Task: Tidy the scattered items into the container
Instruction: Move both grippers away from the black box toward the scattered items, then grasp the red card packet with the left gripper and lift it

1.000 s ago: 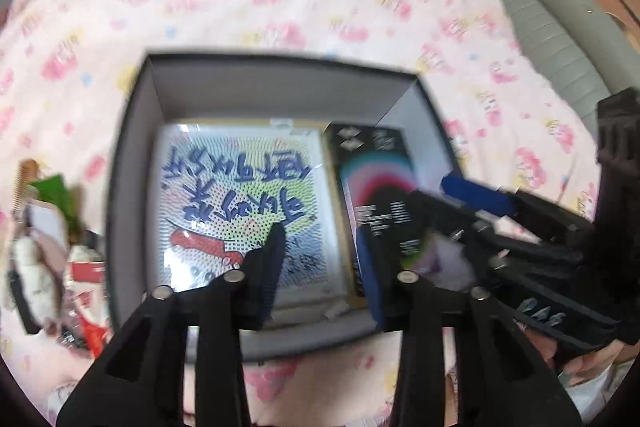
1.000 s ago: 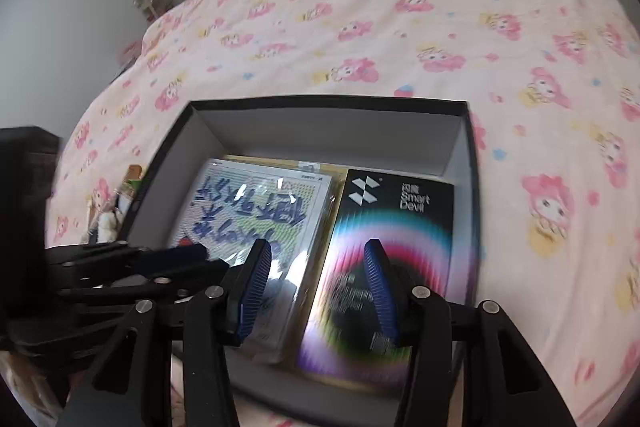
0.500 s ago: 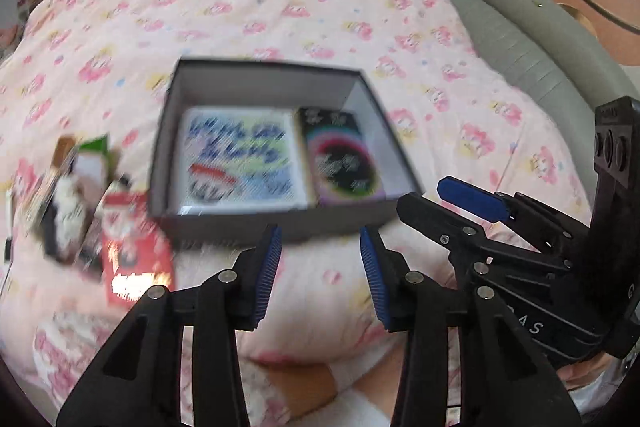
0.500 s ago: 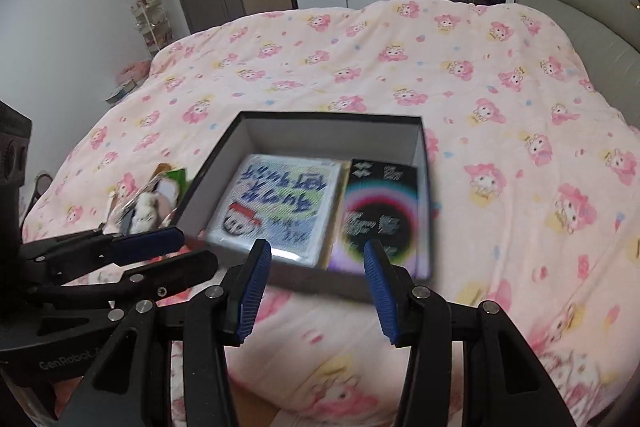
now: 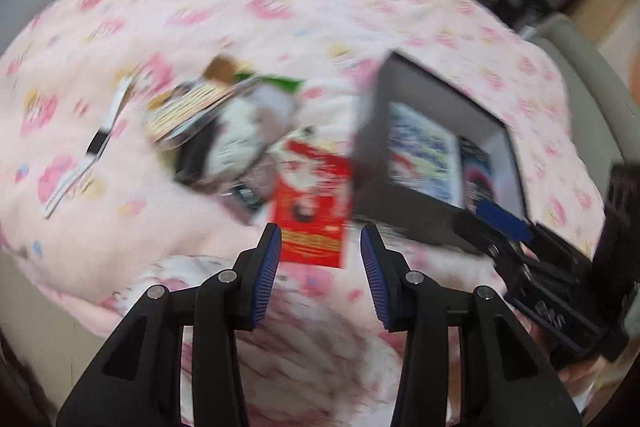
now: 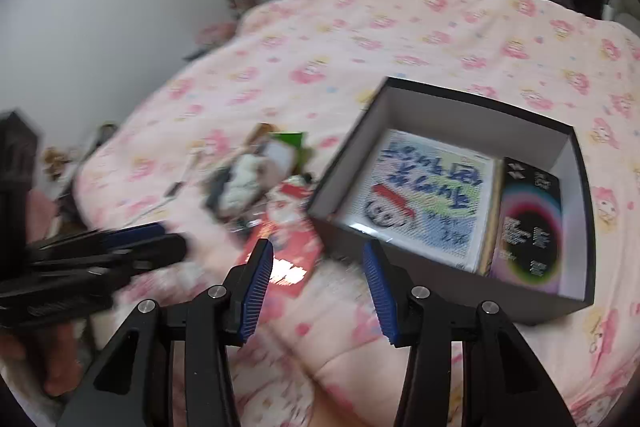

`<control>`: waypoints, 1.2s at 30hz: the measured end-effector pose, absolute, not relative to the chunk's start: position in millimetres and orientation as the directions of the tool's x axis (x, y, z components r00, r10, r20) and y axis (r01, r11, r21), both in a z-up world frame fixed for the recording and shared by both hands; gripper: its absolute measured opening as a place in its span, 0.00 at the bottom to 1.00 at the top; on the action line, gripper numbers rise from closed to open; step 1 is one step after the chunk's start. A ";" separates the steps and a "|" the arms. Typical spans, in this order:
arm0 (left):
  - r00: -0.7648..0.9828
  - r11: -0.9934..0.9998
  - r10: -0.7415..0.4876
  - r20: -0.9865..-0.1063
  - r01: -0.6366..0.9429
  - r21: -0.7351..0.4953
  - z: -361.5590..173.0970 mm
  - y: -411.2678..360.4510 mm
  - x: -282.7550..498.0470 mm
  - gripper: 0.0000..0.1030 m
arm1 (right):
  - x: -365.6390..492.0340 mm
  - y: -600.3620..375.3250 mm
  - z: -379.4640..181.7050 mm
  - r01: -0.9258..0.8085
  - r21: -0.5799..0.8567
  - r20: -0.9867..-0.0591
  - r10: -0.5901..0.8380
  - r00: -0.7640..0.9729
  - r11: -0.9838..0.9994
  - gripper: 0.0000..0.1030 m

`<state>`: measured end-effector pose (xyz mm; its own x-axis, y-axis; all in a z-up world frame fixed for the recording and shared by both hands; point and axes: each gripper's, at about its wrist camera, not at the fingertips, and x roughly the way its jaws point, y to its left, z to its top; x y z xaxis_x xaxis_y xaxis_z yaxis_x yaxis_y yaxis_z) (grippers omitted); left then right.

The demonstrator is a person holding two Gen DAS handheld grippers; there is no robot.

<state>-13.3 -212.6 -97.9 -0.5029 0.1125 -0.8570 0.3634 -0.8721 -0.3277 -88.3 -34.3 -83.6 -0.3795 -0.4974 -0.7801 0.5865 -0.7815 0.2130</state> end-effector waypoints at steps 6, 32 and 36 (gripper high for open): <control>-0.397 -0.811 0.173 -0.901 0.462 -0.359 -157.5 -242.2 -64.6 0.41 | -108.3 -71.6 -159.4 0.535 0.319 -0.863 -0.472 -0.177 -0.782 0.42; -0.376 -0.791 0.313 -0.872 0.405 -0.459 -168.9 -198.2 -23.9 0.41 | -71.8 -36.8 -153.7 0.507 0.493 -0.769 -0.627 -0.127 -0.707 0.18; -0.397 -0.780 0.323 -0.859 0.403 -0.480 -155.4 -190.4 -20.6 0.38 | -65.9 -25.7 -141.0 0.566 0.477 -0.758 -0.641 -0.123 -0.672 0.17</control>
